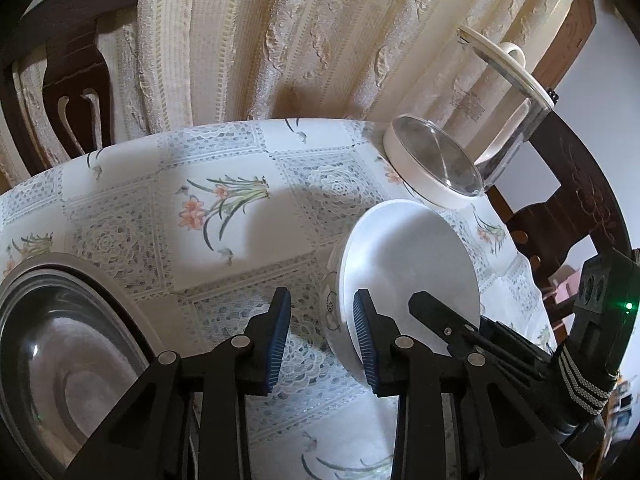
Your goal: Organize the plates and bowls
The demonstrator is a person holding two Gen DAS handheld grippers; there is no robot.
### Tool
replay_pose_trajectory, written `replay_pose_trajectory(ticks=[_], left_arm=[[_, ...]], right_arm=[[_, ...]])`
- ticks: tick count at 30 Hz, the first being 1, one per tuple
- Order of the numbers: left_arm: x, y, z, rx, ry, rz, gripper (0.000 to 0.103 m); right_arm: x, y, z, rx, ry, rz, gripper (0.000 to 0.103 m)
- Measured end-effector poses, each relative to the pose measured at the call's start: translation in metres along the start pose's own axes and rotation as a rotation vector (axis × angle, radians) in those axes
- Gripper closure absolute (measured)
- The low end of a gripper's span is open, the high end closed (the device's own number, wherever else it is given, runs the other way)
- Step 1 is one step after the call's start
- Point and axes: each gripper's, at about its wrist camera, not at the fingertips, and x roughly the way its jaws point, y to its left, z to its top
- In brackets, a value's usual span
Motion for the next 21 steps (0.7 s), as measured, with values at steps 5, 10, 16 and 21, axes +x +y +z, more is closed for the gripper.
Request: replay_pose_trajectory(ticks=[5, 10, 16, 21], left_arm=[[0.001, -0.003, -0.002, 0.008, 0.005, -0.002, 0.070], [0.000, -0.006, -0.004, 0.011, 0.007, -0.007, 0.070], [-0.002, -0.008, -0.006, 0.013, 0.005, 0.009, 0.070], [-0.008, -0.011, -0.008, 0.018, 0.005, 0.023, 0.070]], right_arm=[[0.000, 0.001, 0.000, -0.002, -0.008, 0.019, 0.077], [-0.003, -0.002, 0.000, 0.031, 0.001, 0.075, 0.077], [-0.001, -0.010, -0.002, 0.091, 0.033, 0.121, 0.077], [-0.005, -0.009, -0.002, 0.111, 0.041, 0.149, 0.077]])
